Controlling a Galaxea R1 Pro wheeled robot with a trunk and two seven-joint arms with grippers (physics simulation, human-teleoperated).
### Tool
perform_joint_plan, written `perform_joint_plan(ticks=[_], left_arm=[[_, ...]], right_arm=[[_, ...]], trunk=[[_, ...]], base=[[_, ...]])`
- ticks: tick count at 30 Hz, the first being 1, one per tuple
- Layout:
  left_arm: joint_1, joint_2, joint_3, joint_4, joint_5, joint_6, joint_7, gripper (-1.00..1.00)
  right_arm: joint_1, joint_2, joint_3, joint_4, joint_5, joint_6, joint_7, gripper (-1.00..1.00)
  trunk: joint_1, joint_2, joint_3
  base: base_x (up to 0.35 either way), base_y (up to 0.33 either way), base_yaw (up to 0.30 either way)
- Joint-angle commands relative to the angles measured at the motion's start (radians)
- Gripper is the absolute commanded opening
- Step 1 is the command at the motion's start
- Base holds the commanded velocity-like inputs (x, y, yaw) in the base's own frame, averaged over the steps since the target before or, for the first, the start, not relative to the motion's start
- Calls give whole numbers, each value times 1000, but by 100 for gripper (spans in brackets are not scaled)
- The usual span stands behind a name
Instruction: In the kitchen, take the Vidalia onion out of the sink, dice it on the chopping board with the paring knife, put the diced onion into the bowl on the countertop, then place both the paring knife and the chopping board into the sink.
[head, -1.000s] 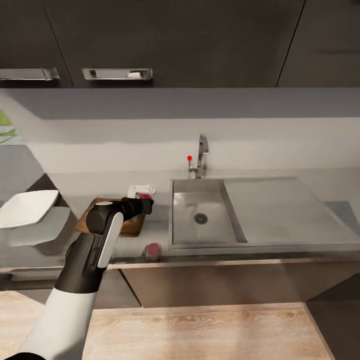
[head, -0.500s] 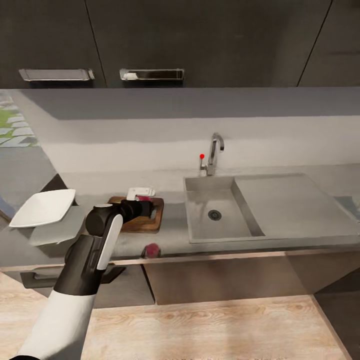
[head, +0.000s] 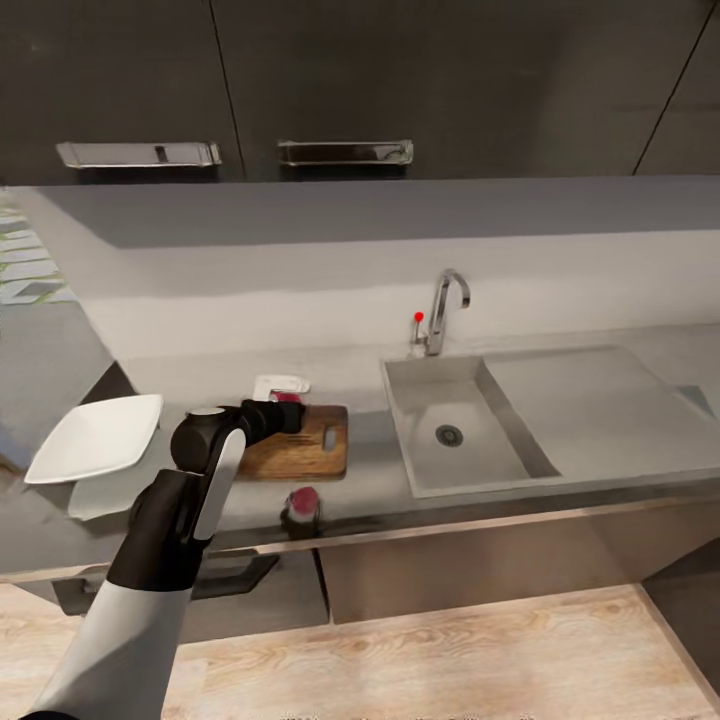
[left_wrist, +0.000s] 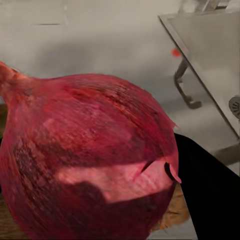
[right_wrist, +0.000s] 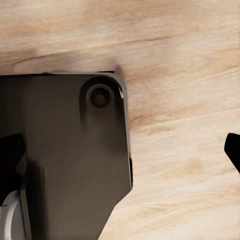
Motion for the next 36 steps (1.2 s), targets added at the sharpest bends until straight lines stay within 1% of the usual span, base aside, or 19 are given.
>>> perform_joint_plan(ticks=[1, 6, 11, 21, 36], left_arm=[[-1, 0, 0, -1, 4, 4, 3, -100], [3, 0, 0, -1, 4, 4, 3, -100], [12, 0, 0, -1, 4, 4, 3, -100], [13, 0, 0, 0, 4, 3, 3, -100], [15, 0, -1, 12, 4, 3, 3, -100]], right_arm=[[1, 1, -4, -2, 7, -1, -3, 100], [1, 0, -3, -3, 7, -1, -3, 100], [1, -1, -3, -3, 7, -2, -2, 100], [1, 1, -4, -3, 6, -1, -3, 100], [1, 1, -5, -3, 5, -1, -3, 100]], trunk=[[0, -2, -2], [0, -2, -2], [0, -2, -2], [0, -2, -2], [0, -2, -24]], base=[[-149, 202, -1], [-73, 62, 0], [-10, 8, 0], [0, 0, 0], [0, 0, 0]])
